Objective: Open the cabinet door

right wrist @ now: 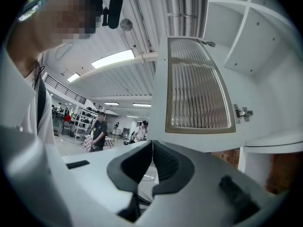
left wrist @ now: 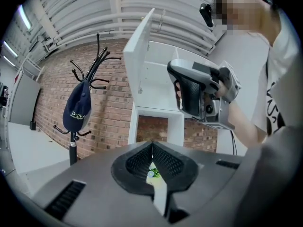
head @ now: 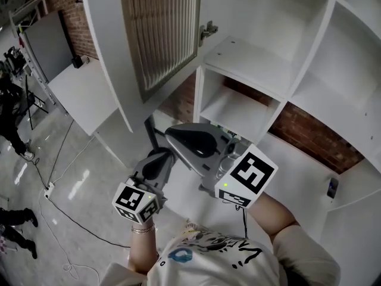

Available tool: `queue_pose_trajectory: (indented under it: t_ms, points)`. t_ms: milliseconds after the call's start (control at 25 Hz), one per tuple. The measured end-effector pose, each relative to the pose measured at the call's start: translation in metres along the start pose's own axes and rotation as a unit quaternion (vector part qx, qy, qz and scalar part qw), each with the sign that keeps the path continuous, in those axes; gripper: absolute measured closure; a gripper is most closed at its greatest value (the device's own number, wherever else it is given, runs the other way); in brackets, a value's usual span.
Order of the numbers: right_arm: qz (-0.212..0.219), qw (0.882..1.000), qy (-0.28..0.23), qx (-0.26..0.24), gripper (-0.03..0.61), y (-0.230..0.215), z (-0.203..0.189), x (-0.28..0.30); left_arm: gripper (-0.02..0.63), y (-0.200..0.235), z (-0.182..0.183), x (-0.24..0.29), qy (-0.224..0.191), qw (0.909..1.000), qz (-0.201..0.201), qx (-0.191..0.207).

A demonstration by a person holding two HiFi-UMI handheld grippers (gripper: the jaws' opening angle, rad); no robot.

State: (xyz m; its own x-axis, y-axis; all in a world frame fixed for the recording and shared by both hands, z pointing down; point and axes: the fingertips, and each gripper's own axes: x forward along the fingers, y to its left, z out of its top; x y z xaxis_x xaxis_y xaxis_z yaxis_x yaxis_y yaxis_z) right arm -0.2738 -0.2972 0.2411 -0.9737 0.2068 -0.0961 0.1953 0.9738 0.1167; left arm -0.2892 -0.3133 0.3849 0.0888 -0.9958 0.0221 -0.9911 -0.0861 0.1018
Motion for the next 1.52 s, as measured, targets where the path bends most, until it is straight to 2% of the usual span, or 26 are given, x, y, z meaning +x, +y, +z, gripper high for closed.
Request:
queue_pose_trajectory:
  t_ms: [320,600,800,1040,1360,1520]
  points:
    - [-0.057,0.998,0.012,0.029,0.549,-0.023,-0.016,-0.023,0.598,-0.001,-0.011,0.014,0.029,0.9990,-0.032,0.010]
    - [-0.141,0.989,0.026,0.048,0.549,-0.035,-0.046,-0.071,0.598,-0.026,-0.033,0.032,0.048,0.9938,-0.099,0.008]
    - [-0.208,0.976,0.039,0.053,0.549,-0.034,-0.076,-0.108,0.598,-0.046,-0.054,0.044,0.057,0.9853,-0.161,0.008]
    - [-0.293,0.952,0.041,0.078,0.549,-0.026,-0.102,-0.166,0.598,-0.084,-0.074,0.050,0.074,0.9721,-0.223,0.005]
    - [-0.414,0.901,0.064,0.117,0.549,0.000,-0.145,-0.260,0.598,-0.151,-0.099,0.047,0.082,0.9507,-0.299,-0.007]
    - [-0.443,0.884,0.078,0.128,0.549,0.011,-0.165,-0.294,0.598,-0.179,-0.110,0.049,0.092,0.9415,-0.324,0.001]
